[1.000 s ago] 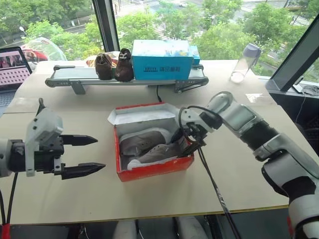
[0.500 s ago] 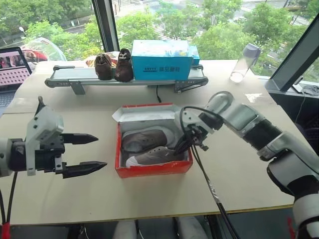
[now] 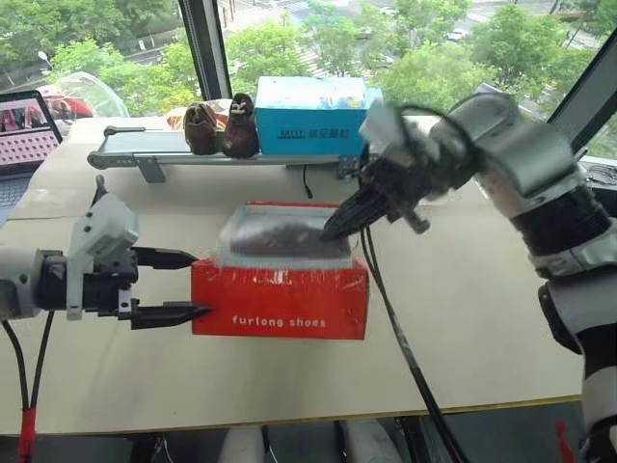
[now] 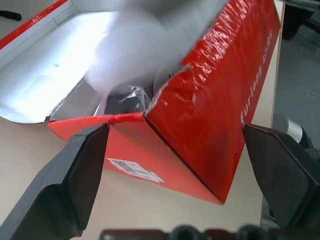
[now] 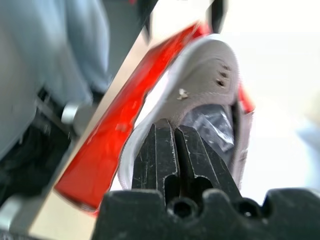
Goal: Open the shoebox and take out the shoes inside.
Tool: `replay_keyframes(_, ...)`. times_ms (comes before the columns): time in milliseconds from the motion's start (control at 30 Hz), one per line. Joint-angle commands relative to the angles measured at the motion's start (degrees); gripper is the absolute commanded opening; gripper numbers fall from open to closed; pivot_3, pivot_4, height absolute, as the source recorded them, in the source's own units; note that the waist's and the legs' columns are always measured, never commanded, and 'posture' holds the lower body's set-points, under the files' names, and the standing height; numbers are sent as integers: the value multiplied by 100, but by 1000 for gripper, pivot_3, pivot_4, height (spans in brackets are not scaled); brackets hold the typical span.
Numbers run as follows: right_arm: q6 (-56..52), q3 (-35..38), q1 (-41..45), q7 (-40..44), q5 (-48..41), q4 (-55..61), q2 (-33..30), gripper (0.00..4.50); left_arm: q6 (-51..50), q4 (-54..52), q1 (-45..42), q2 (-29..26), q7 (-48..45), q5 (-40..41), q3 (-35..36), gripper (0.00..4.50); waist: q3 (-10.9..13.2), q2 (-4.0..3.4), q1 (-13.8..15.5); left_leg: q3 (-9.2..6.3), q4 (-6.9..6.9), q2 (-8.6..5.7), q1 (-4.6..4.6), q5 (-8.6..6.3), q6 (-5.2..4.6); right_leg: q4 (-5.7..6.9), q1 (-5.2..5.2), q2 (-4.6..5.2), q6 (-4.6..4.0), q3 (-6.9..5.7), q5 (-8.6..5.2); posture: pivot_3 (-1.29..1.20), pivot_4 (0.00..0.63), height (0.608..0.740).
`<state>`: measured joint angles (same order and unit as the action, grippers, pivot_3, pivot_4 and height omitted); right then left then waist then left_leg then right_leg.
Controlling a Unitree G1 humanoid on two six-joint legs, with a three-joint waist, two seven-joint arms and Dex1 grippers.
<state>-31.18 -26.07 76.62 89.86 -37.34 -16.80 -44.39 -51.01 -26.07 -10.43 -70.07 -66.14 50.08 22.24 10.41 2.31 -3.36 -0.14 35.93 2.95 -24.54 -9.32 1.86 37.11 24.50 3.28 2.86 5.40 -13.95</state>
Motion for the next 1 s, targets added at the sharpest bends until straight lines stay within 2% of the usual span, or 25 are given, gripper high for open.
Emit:
replay_keyframes(33, -445, 714, -28, 254, -119, 127, -312, 55, 247, 137, -265, -95, -175, -147, -221, 4500, 0, 0, 20, 0, 0, -1, -5, 0, 0, -1, 3, 0, 1, 0, 0, 0, 150, 740)
replay_keyframes(267, -882, 1398, -664, -342, 203, 732, -796, 55, 519, 600, -1042, -42, -540, -442, -1011, 4500, 3, -5, 45, 3, -2, 0, -19, 0, 0, 4, 24, -3, 1, 4, -2, 0, 150, 740)
replay_keyframes(433, -885, 1607, -1246, -642, 744, 1096, -1540, 55, 549, 731, -1247, -52, -757, -516, -1216, 4500, 3, -5, 86, 3, 5, -1, -52, 1, -1, 8, 54, -3, 3, 4, 0, 0, 150, 740)
replay_keyframes(533, -788, 1781, -1669, -807, 1118, 1240, -2097, 55, 502, 809, -1285, -171, -962, -473, -1127, 4500, 3, -5, 100, 2, 6, -5, -68, 1, -1, 6, 64, 0, 3, 5, 0, 0, 150, 740)
replay_keyframes(667, -718, 2039, -1837, -990, 1398, 1063, -2455, 55, 379, 845, -1273, -350, -1227, -306, -882, 4500, 6, -9, 71, 3, 8, -7, -71, 1, -1, 7, 67, 1, 5, 7, -1, 0, 150, 740)
replay_keyframes(800, -141, 1868, -2213, -1205, 2249, 519, -2921, 55, 55, 881, -1318, -713, -1708, 156, -316, 4500, 7, -11, 59, 3, 9, -3, -69, 1, -2, 8, 70, -1, 7, 5, -3, 0, 150, 740)
replay_keyframes(1000, 415, 1625, -2774, -1561, 3006, -187, -2666, 55, -401, 885, -1455, -976, -1901, 755, 192, 4500, 11, -18, 35, 10, 27, -6, -68, 1, -2, 10, 66, 4, 12, 9, -1, 0, 150, 740)
